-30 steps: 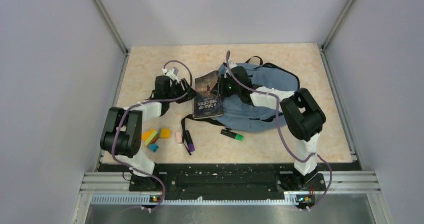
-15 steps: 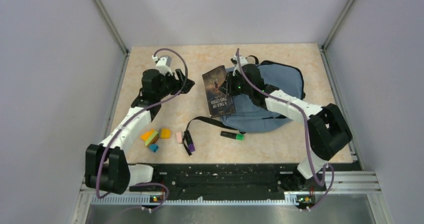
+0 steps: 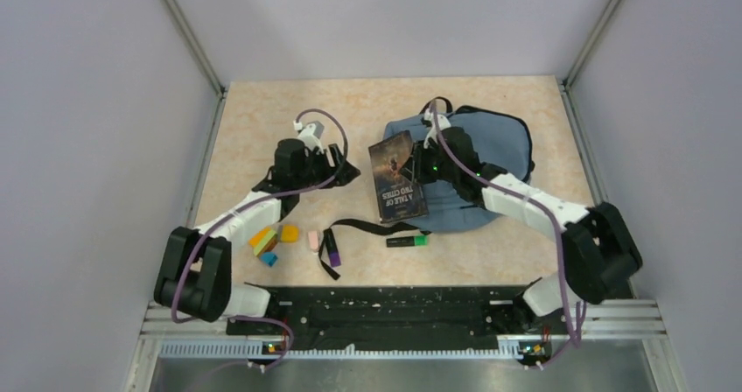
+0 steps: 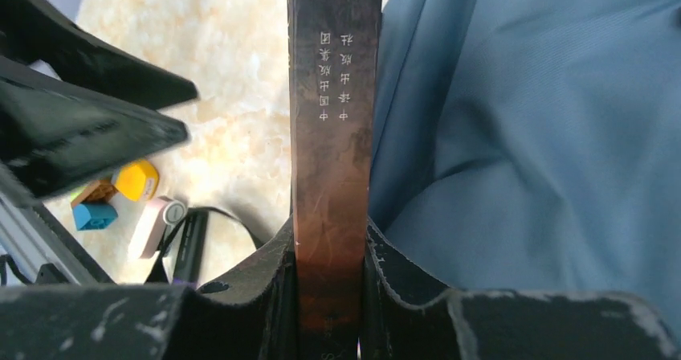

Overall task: Pack the student bag
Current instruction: Adjust the student bag at the center of the board.

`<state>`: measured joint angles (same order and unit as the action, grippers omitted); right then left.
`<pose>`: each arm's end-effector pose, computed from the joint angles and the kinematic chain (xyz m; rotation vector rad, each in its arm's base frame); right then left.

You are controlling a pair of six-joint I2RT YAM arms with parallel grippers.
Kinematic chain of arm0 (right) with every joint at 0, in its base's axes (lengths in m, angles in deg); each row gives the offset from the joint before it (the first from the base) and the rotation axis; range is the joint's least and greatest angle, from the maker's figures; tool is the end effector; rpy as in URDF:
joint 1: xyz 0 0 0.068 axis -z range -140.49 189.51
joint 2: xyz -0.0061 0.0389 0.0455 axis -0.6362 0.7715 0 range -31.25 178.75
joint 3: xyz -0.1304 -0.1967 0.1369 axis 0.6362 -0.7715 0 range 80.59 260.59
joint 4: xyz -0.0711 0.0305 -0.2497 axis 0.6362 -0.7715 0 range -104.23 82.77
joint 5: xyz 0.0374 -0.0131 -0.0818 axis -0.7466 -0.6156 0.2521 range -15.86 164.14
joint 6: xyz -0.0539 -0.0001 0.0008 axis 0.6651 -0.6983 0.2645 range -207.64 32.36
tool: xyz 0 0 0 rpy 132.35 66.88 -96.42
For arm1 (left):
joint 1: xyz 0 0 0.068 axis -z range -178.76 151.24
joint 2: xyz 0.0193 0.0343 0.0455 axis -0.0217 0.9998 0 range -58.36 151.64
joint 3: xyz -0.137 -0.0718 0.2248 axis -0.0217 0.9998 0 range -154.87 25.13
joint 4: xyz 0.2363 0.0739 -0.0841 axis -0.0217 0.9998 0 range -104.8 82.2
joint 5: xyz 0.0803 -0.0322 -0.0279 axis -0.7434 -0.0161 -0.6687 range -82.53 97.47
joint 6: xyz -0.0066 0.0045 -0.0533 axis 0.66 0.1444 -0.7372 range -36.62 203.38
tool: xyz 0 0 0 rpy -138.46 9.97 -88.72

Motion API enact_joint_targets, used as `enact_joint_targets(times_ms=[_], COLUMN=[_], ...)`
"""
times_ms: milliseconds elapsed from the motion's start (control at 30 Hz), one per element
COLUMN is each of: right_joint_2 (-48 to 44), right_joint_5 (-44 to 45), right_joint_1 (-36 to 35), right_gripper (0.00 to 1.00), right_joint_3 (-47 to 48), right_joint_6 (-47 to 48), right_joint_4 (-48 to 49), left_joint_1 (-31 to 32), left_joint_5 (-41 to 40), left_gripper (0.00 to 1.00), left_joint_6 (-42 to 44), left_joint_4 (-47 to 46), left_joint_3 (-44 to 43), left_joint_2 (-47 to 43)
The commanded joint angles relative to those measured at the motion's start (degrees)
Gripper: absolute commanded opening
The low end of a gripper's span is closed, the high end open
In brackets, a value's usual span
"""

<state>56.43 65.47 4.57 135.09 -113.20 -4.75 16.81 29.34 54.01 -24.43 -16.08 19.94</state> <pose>0.2765 0.1996 0.2377 -0.2744 2.1841 0.7748 0.2787 -0.0915 0.2228 -0.0078 2.1287 -0.8681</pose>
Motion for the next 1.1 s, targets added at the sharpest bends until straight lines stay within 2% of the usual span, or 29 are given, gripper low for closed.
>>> enact_joint_targets(times_ms=[0, 200, 400, 567, 600, 667, 700, 800, 900, 1067], right_joint_2=[-13.7, -23.1, -29.7, -35.0, -35.9, -37.2, -37.8, -39.0, -39.7, -41.0], right_joint_5=[6.5, 16.5, 29.6, 30.6, 30.5, 30.1, 29.9, 29.2, 28.4, 26.5], right_joint_1=[3.1, 7.9, 8.2, 8.2, 8.2, 8.2, 8.2, 8.2, 8.2, 8.2], right_gripper=[0.0, 0.0, 0.0, 0.0, 0.0, 0.0, 0.0, 0.0, 0.0, 0.0], right_joint_3=[5.3, 8.1, 8.8, 7.5, 7.2, 6.7, 6.4, 6.1, 6.0, 6.0], right_joint_6=[4.6, 9.4, 14.9, 16.1, 16.1, 16.1, 16.2, 16.3, 16.3, 15.8], right_joint_4=[0.6, -10.0, -16.1, -17.2, -17.3, -17.1, -17.0, -16.6, -16.5, -16.6], left_joint_1=[4.0, 10.0, 14.7, 17.0, 17.2, 17.5, 17.5, 17.4, 16.4, 8.6], left_joint_5=[-1.3, -0.8, -0.3, -7.8, -9.0, -10.4, -10.5, -10.4, -10.7, -11.5], left_gripper=[0.69, 0.69, 0.73, 0.74, 0.7, 0.49, 0.41, 0.27, 0.0, 0.0], left_joint_6=[0.3, -8.3, -16.7, -15.6, -15.3, -15.1, -15.0, -14.0, -12.4, -8.1], left_joint_4=[-3.6, -11.7, -18.0, -9.4, -8.4, -7.6, -7.6, -7.6, -6.1, -1.5], left_joint_3=[-3.5, -2.9, -4.3, -7.7, -8.0, -8.1, -8.2, -9.0, -11.4, -17.3], left_joint_2=[1.8, 7.9, 16.6, 20.1, 20.2, 20.5, 20.7, 21.8, 23.0, 24.1])
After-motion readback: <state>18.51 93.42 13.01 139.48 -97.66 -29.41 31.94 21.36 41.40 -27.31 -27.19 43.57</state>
